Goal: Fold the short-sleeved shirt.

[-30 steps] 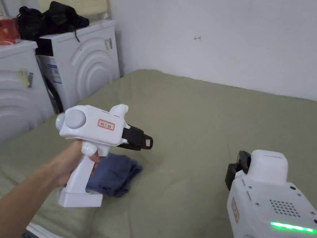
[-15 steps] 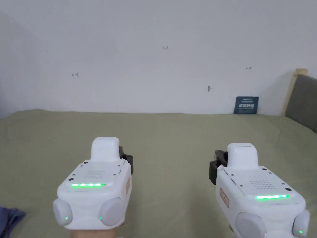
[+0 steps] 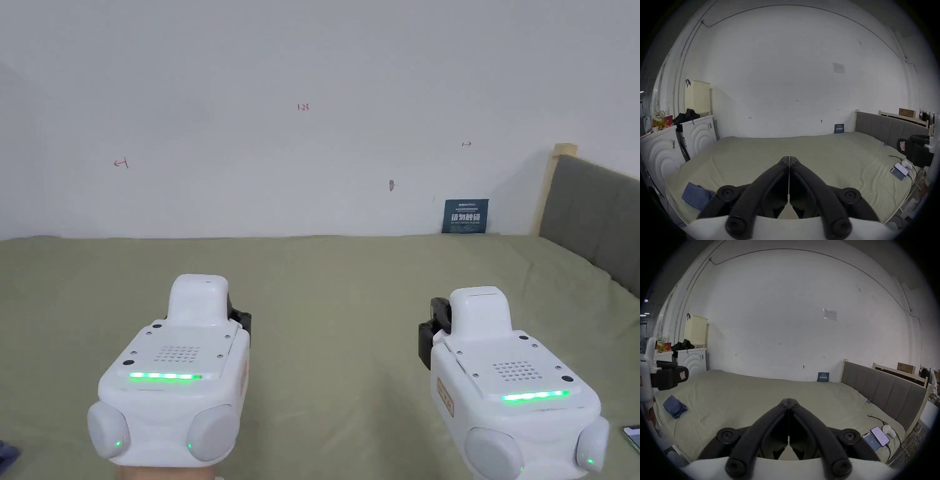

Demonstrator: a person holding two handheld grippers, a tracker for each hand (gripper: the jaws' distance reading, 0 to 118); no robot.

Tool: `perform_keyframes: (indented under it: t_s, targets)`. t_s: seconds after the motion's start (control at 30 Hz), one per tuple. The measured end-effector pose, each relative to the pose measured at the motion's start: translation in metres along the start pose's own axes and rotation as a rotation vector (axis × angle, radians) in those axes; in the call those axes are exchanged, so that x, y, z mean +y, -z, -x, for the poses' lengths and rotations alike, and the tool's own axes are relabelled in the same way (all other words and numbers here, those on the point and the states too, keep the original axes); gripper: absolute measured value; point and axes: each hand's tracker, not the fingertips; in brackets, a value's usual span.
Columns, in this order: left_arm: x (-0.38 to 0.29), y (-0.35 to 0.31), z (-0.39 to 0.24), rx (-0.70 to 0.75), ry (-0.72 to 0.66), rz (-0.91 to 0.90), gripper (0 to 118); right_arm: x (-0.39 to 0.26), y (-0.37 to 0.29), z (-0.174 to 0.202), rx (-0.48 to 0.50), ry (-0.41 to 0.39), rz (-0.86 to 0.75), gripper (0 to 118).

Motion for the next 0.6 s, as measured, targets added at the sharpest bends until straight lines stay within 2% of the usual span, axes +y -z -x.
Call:
perform_keyframes:
  t_s: [0.23, 0.37, 0.47, 0.5, 0.53, 0.57, 0.6]
  targets:
    - [0.006, -0.006, 0.003, 0.006, 0.015, -0.025, 1, 0.003, 0.0, 0.005, 0.007, 0.012, -0.008, 0]
    - [0.007, -0.005, 0.007, 0.006, 0.0, -0.019, 6, 0.002, -0.001, 0.007, 0.009, 0.014, -0.01, 0]
    - [0.004, -0.004, 0.009, 0.019, 0.006, -0.009, 14, 0.002, 0.0, 0.007, 0.004, 0.01, -0.014, 1]
    - [0.003, -0.004, 0.009, 0.037, 0.011, -0.011, 34, 0.002, 0.0, 0.007, -0.001, 0.008, -0.016, 6]
    - [0.002, -0.001, 0.011, 0.034, 0.001, 0.0, 71, 0.003, 0.0, 0.008, -0.005, 0.009, -0.018, 22]
    - [0.001, 0.001, 0.014, 0.017, -0.012, 0.03, 109, 0.004, 0.001, 0.007, -0.007, 0.018, -0.014, 52]
    - [-0.001, -0.006, 0.013, -0.014, -0.033, -0.03, 118, 0.005, 0.003, 0.006, 0.0, 0.033, 0.003, 102]
